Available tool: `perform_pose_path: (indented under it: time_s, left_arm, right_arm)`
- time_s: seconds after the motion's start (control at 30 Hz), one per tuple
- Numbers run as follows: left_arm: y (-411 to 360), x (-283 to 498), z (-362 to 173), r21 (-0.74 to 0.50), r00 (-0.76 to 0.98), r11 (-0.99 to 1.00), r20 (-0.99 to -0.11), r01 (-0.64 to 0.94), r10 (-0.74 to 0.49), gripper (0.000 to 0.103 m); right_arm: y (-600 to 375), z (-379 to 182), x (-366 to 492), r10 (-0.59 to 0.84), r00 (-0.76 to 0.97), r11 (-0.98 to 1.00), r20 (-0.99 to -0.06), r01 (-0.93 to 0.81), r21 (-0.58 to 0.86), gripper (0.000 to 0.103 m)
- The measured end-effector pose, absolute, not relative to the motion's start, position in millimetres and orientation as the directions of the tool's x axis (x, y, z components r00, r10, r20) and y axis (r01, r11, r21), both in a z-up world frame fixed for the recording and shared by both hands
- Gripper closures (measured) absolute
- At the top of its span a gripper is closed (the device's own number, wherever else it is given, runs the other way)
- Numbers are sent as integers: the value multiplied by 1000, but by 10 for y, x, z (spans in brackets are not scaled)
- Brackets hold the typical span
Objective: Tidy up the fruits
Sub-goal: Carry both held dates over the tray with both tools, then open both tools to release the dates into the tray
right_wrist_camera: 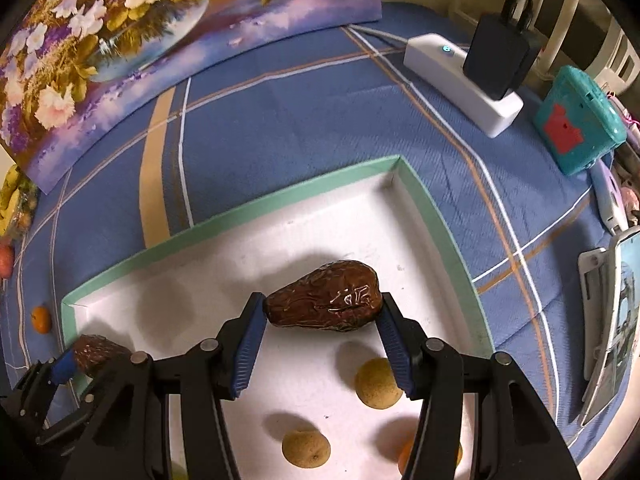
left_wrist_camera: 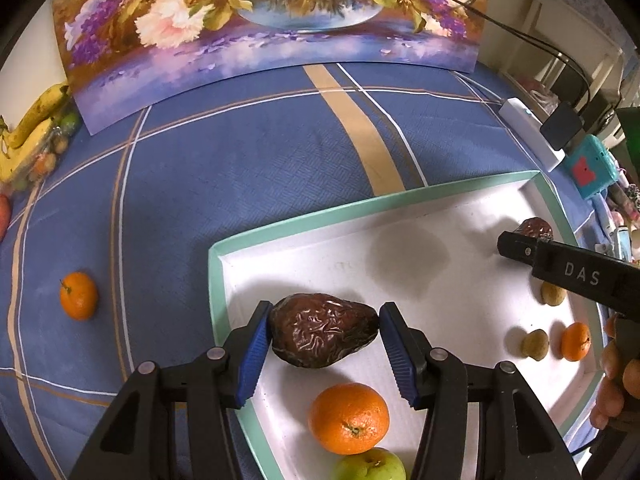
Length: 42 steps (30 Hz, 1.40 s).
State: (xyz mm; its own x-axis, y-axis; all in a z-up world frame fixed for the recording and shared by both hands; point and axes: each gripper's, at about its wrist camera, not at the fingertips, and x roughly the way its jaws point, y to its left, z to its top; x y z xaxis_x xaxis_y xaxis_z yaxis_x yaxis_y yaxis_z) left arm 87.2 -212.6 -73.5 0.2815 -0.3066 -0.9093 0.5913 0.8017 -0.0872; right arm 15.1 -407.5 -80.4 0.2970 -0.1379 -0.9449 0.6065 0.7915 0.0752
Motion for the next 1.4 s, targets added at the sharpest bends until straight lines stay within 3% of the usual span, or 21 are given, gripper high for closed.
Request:
perform_pose_path:
  time_s: [0.7, 1.4]
  left_arm:
    - [-2139, 894, -718, -90, 259, 805, -921, 587, -291, 43]
    - [-1891, 927, -141, -155, 308, 811, -872, 564, -381, 40]
  right_arm:
    - [-4007, -813, 186, -167, 266, 809, -949, 588, 22, 45]
    - [-3980, 5, -18, -270, 383, 809, -883, 588, 8, 45]
